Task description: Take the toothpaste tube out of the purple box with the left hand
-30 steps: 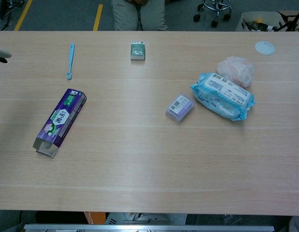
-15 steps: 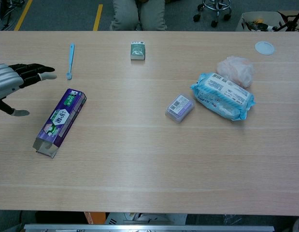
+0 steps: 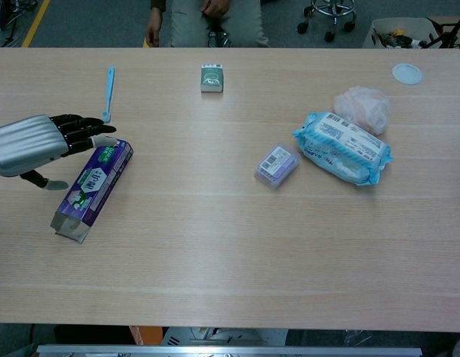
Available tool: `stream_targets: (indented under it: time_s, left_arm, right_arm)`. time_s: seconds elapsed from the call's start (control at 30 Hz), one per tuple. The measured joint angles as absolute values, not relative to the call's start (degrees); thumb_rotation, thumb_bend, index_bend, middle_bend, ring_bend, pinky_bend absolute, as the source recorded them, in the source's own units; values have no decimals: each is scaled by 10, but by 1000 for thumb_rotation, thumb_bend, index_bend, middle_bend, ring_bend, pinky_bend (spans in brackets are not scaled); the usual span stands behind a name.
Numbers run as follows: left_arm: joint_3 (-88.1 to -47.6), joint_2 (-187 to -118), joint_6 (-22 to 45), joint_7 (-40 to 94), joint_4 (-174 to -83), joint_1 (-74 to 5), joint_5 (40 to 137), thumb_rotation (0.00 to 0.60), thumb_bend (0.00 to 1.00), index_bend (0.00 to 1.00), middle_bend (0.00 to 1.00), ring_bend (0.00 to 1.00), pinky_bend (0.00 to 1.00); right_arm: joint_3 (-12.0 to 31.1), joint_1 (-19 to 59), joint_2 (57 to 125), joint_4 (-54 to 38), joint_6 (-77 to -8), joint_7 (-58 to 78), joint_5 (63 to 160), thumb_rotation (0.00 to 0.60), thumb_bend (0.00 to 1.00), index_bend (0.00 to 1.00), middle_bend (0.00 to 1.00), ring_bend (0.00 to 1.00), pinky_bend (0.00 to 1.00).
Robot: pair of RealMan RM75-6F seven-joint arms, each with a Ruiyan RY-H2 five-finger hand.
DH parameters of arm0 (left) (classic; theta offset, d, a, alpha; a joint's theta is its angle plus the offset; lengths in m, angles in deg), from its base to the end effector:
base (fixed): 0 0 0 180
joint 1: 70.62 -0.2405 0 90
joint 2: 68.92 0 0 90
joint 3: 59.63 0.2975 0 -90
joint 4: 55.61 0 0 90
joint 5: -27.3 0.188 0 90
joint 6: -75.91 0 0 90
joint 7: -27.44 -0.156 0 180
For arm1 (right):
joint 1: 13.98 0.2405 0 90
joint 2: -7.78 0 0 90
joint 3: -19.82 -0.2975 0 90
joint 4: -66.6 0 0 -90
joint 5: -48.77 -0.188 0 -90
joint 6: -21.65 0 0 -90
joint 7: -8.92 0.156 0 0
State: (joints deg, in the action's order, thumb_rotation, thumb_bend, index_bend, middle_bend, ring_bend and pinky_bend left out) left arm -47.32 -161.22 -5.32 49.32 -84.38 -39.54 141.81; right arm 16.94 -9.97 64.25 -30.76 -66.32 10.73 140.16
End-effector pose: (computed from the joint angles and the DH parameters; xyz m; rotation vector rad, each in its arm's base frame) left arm -0.3274 0.3181 0.0382 -2.3491 -0.3337 -0.8319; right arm -0.3131 -0.1876 0.2362 1.4384 -0.8241 0.9683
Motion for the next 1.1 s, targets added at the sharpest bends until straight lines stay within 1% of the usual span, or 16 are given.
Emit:
stream_targets:
  time_s: [0.37,0.53,0.77,1.1]
  left_arm:
    - [-444,-1642,-50,517,-754,-401,1410,600,146,0,0,24,163]
    - [-436,-1657,-48,537,-733,-410,1401,600,146,0,0,24,155]
    - [-431,-1676,-63,544,-734,-411,1394,600,145,0,0,24,151]
    - [-428,-1686,-46,523,-800,-391,1389,600,145,0,0,24,151]
  right_arm:
    - [173,-102,638,-326,-662,88,1403,600,237,496,507,538,600]
    - [171,-101,636,-337,-660,77,1403,600,237,496,507,538,600]
    - [173,-102,637,-335,-662,81,1405,600,236,496,507,538,600]
    - [174,-109,638,-322,-672,101,1407,600,237,496,507,538,600]
